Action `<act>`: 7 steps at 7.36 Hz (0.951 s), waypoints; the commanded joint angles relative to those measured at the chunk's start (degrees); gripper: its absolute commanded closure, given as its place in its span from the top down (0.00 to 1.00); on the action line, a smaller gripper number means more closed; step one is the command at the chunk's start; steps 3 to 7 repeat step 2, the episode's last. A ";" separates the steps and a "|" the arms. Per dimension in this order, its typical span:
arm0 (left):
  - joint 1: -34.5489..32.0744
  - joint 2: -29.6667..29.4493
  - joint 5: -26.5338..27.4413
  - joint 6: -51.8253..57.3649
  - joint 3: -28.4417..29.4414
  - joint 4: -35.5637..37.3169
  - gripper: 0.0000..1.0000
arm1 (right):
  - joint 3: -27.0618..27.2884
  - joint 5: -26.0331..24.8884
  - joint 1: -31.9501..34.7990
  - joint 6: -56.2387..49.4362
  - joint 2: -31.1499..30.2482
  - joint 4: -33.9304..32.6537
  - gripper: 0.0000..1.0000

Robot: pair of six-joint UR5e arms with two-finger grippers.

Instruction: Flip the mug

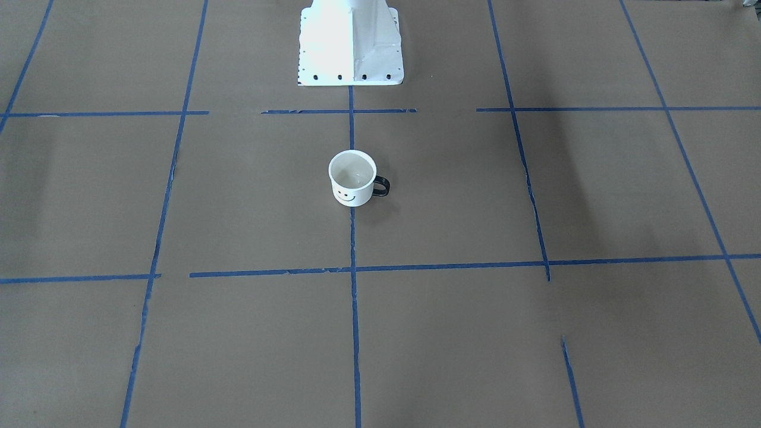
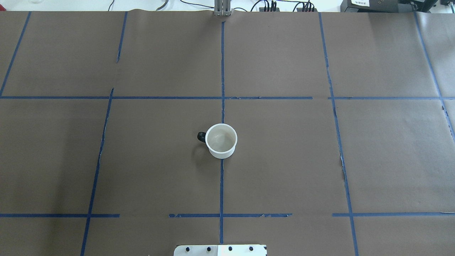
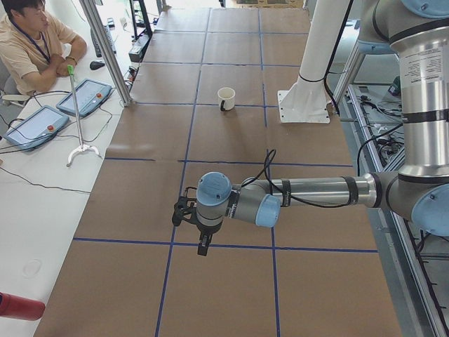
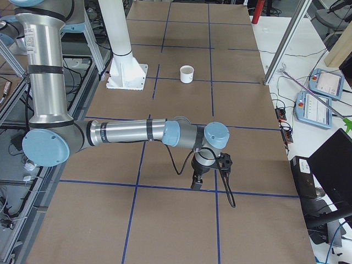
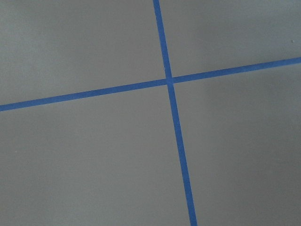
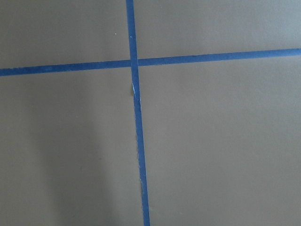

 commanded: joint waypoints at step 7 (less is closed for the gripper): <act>-0.06 0.03 -0.09 0.09 -0.79 2.04 1.00 | 0.00 0.00 0.00 0.00 0.00 0.00 1.00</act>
